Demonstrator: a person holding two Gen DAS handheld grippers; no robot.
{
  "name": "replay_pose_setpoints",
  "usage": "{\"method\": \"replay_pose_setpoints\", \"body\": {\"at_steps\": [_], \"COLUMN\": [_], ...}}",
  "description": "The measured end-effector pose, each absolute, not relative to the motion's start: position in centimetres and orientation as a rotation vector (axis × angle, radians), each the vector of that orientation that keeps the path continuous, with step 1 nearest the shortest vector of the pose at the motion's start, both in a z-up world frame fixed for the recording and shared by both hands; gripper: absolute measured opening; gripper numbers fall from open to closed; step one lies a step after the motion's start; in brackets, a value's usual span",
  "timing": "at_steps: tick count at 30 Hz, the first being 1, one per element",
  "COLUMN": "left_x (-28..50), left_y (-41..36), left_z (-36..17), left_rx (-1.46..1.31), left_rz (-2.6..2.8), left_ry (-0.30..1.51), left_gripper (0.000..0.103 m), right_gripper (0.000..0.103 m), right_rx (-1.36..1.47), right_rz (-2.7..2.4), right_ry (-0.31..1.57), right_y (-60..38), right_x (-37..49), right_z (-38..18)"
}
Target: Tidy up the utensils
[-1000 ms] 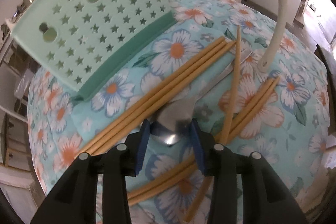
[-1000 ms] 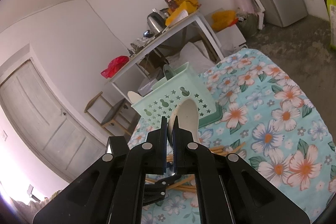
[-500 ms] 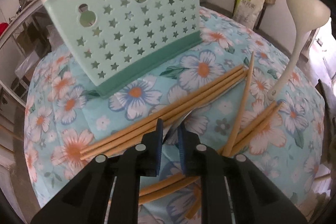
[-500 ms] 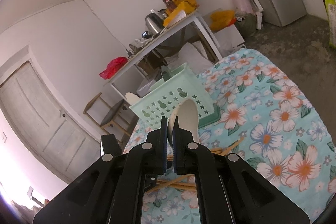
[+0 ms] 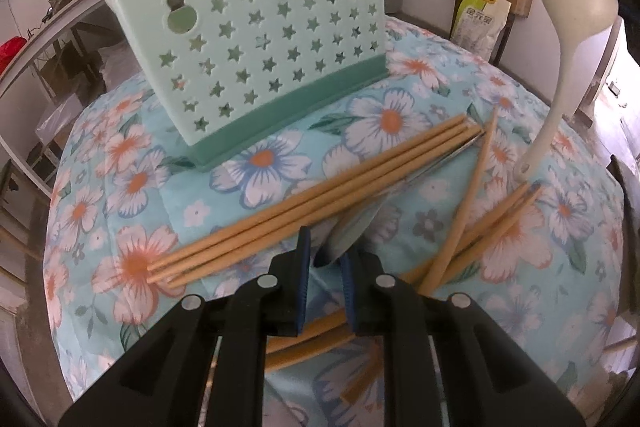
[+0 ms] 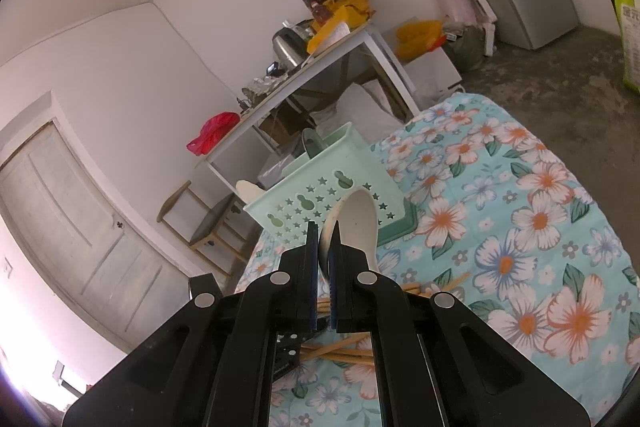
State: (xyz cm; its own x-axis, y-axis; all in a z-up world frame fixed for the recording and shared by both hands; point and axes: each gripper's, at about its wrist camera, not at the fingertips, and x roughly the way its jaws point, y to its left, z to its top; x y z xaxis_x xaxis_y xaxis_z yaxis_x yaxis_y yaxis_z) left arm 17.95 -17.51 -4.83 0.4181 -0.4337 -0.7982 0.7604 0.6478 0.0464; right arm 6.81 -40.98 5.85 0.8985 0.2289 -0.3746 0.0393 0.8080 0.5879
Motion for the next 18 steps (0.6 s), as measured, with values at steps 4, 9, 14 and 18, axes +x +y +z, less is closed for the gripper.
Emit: {"method": "replay_pose_setpoints", "body": {"at_steps": [4, 9, 14, 18], "left_x": [18.0, 16.6, 14.2, 13.5], "left_y": [-17.1, -15.9, -15.3, -14.2], "left_z": [-4.4, -1.9, 1.5, 5.3], "left_rx": [0.416, 0.364, 0.35, 0.296], "left_rz": [-0.766, -0.812, -0.831, -0.803], "left_ry": [0.828, 0.718, 0.6, 0.539], "left_gripper": [0.01, 0.004, 0.001, 0.001], "right_gripper": [0.003, 0.003, 0.003, 0.003], "right_rx": [0.63, 0.635, 0.633, 0.619], "right_rz": [0.098, 0.088, 0.082, 0.071], "right_ry": [0.447, 0.443, 0.443, 0.442], "right_y": [-41.1, -41.2, -41.1, -41.0], "right_x": [6.7, 6.5, 6.5, 6.3], "right_z": [5.8, 5.8, 5.8, 5.9]}}
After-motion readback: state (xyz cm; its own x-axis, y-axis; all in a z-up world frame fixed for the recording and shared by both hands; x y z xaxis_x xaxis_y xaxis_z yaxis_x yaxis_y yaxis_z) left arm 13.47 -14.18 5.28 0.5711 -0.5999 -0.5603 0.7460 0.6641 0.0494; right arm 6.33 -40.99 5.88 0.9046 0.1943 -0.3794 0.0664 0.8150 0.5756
